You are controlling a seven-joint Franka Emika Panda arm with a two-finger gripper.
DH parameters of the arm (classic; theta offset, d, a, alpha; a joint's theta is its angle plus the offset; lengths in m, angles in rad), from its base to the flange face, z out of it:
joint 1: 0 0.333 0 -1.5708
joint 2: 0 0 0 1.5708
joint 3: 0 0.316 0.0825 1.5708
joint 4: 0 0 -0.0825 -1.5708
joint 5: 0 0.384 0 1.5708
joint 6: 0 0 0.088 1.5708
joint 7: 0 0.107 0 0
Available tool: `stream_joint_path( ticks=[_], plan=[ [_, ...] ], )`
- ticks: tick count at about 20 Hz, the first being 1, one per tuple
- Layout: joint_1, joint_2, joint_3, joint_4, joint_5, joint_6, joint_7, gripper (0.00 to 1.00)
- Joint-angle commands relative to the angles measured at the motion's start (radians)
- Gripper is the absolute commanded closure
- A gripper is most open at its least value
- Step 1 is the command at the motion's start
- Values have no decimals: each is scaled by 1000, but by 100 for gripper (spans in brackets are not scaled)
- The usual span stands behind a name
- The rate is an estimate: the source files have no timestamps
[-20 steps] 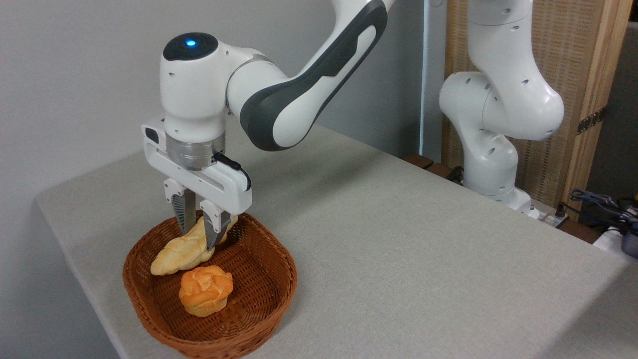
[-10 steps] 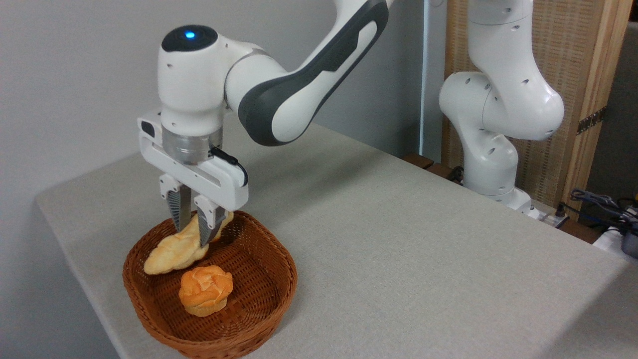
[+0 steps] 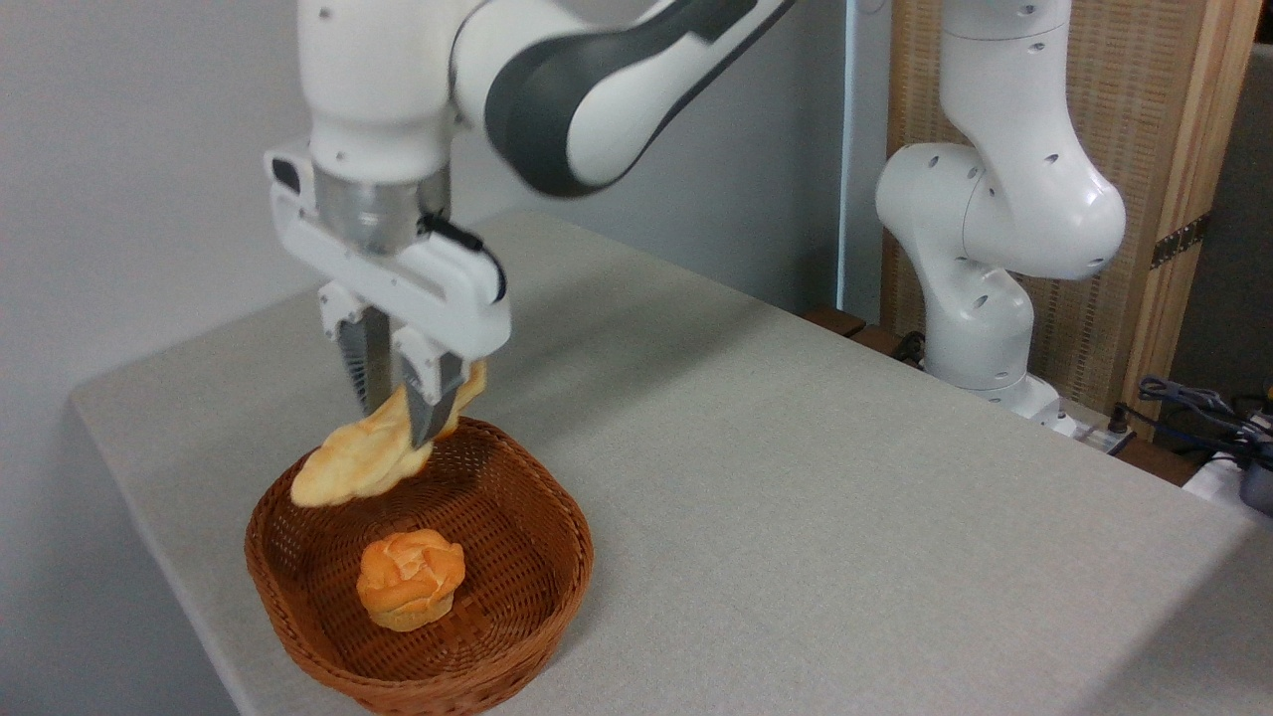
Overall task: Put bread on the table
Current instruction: 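Lift the loaf out of the basket and carry it beside the basket, then lower the loaf onto the table and open the gripper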
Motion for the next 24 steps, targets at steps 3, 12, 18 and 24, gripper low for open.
stream_joint_path(
  ticks=[3,12,18,24],
  plan=[
    [-8,-143,67,-25,2,-224,222,52],
    [-67,-324,73,-241,28,-268,281,35],
    [-104,-323,57,-293,28,-268,261,17],
    [-104,-319,57,-290,28,-267,250,0]
  ],
)
